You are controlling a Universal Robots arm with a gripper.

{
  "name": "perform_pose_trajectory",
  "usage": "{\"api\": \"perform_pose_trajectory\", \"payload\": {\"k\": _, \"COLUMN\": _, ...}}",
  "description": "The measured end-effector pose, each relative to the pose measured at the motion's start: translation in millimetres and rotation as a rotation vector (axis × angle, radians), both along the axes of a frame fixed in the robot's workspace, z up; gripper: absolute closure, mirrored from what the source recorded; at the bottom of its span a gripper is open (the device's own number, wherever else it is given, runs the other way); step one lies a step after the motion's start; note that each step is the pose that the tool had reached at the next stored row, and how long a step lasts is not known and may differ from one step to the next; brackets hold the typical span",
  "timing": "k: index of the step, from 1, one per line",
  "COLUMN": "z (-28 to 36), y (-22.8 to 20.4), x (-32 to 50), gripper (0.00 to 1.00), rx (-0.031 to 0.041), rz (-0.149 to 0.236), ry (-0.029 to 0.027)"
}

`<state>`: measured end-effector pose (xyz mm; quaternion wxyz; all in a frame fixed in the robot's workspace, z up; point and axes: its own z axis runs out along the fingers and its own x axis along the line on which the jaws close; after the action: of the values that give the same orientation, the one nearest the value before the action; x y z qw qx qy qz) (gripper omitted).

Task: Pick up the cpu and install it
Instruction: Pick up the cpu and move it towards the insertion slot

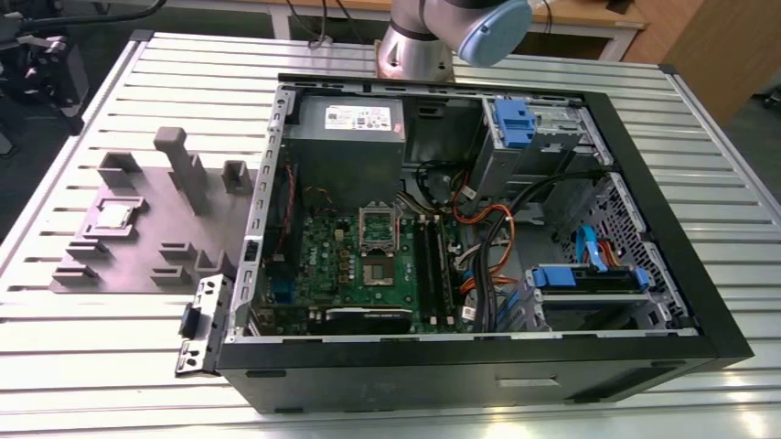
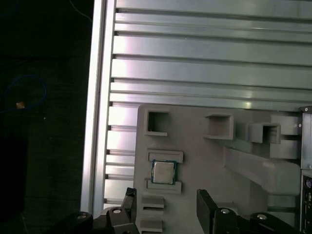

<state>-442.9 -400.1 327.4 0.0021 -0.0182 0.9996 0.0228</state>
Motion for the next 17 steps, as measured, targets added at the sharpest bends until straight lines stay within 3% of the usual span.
{"api": "perform_pose_trajectory", "payload": {"k": 17, "z": -26.5, "y": -0.7, "x": 0.0, "gripper": 0.40, "rx": 0.0009, "rz": 0.000, "ry": -0.0002}}
